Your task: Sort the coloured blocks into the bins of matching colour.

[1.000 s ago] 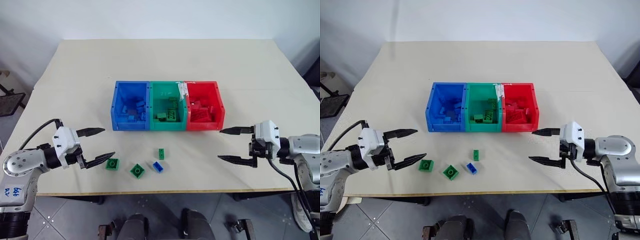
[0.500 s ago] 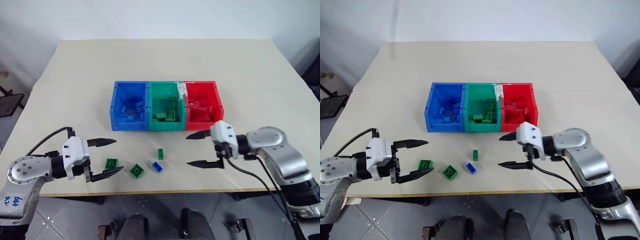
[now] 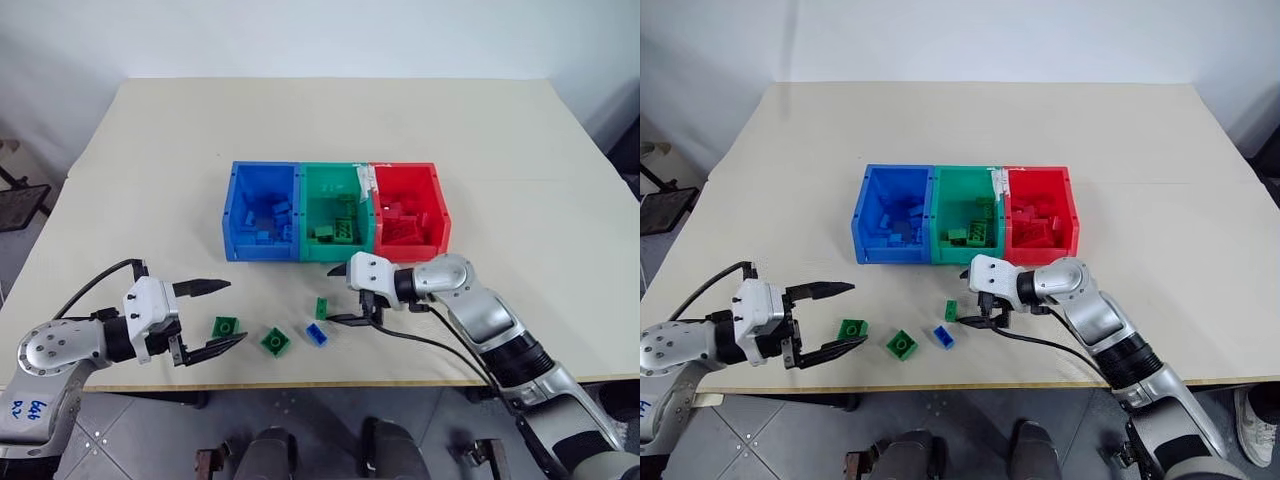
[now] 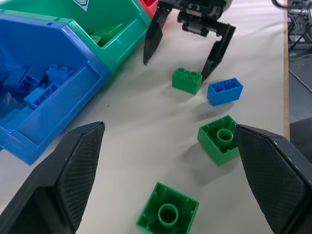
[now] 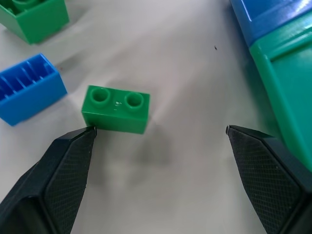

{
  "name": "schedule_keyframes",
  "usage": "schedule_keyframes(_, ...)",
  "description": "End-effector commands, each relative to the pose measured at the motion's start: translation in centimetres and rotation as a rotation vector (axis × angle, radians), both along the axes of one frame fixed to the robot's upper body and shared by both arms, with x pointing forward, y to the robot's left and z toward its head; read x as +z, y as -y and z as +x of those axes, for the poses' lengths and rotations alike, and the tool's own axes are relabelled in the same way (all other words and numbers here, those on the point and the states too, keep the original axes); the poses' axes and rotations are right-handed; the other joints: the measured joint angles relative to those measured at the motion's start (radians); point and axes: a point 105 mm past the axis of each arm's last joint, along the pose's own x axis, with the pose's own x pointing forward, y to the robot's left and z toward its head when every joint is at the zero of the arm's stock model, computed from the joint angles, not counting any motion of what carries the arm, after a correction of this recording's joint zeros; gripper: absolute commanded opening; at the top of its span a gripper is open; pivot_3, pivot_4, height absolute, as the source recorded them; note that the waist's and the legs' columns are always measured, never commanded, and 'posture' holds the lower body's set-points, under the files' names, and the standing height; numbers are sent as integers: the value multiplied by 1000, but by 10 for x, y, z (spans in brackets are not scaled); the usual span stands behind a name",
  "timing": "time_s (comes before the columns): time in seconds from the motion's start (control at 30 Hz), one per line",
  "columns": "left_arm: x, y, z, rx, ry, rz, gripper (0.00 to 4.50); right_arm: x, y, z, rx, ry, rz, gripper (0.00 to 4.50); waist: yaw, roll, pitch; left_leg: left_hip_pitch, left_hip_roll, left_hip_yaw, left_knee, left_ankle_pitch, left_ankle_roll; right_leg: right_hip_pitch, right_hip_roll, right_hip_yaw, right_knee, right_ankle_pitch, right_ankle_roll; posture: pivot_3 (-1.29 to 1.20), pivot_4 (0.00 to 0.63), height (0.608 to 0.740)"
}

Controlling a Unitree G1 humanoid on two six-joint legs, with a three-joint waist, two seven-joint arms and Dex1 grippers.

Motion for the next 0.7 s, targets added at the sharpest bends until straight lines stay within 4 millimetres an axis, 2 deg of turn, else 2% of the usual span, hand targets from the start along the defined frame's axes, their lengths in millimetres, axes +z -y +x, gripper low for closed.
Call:
schedule_keyframes(0.03, 8, 4, -4, -17, 43, -5, 4500, -1, -10, -12, 57, -50, 47, 4081, -1, 0, 0, 0, 0, 0, 0, 0, 0, 0, 0, 0, 0, 0, 0, 0, 150, 740)
schedule_keyframes(0.1, 6, 7, -7, -41, 15, -10, 4500, -4, -15, -14, 58, -81, 55, 3537, -1, 0, 0, 0, 0, 0, 0, 0, 0, 0, 0, 0, 0, 0, 0, 0, 150, 740)
schedule_keyframes(0.5, 4, 7, -6, -54, 8, -5, 4500, -12, -25, -12, 25, -160, 74, 3537, -4, 0, 0, 0, 0, 0, 0, 0, 0, 0, 0, 0, 0, 0, 0, 0, 150, 740)
schedule_keyframes(0.6, 5, 6, -5, -55, 12, -2, 4500, -12, -24, -12, 22, -160, 78, 2960, -4, 0, 0, 0, 0, 0, 0, 0, 0, 0, 0, 0, 0, 0, 0, 0, 150, 740)
schedule_keyframes(0.7, 5, 5, -4, -54, 18, -3, 4500, -6, -22, -11, 36, -140, 103, 1987, -4, 0, 0, 0, 0, 0, 0, 0, 0, 0, 0, 0, 0, 0, 0, 0, 150, 740)
